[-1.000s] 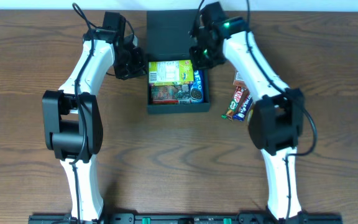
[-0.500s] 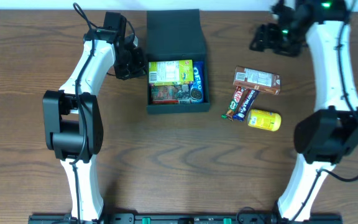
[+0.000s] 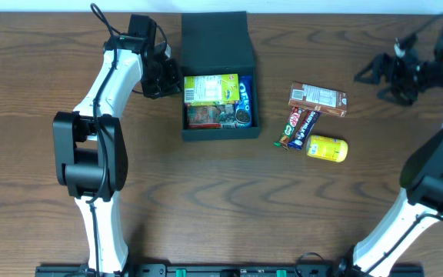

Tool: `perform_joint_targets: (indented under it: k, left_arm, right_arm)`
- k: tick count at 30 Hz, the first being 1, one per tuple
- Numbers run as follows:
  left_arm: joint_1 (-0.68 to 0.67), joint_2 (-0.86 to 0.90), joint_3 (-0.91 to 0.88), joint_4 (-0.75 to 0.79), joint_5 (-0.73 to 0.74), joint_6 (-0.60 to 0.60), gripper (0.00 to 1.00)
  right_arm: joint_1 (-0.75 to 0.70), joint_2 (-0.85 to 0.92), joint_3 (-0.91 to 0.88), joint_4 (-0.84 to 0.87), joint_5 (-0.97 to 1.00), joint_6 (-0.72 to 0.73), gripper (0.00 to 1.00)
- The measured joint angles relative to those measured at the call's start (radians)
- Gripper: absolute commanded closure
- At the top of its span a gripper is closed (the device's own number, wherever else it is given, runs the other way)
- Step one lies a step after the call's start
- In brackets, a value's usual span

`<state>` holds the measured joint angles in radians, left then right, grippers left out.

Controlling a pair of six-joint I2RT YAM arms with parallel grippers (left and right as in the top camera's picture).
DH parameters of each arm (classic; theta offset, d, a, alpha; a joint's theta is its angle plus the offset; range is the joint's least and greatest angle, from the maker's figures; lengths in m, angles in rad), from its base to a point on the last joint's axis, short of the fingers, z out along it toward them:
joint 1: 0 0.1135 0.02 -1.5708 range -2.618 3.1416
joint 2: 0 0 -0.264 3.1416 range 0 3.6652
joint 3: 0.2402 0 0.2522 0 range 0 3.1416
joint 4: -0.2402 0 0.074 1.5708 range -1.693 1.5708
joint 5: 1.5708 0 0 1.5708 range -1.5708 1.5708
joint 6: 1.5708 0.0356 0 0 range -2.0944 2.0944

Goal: Pack container
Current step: 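Move the right gripper right and grasp the brown Pocky box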

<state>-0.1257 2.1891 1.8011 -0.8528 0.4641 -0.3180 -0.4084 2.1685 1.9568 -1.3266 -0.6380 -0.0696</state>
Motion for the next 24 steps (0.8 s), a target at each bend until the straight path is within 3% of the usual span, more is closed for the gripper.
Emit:
perform_joint_targets:
  k: [9,24]
  left_arm:
    - [0.000,0.000,0.000,0.000,0.000,0.000,0.94]
    - [0.000,0.000,0.000,0.000,0.000,0.000,0.94]
  right_arm:
    - [-0.018,0.000,-0.267,0.171,-0.185,-0.019,0.11]
    - [-0.018,0.007,-0.419,0.371,-0.192,0.045,0.11]
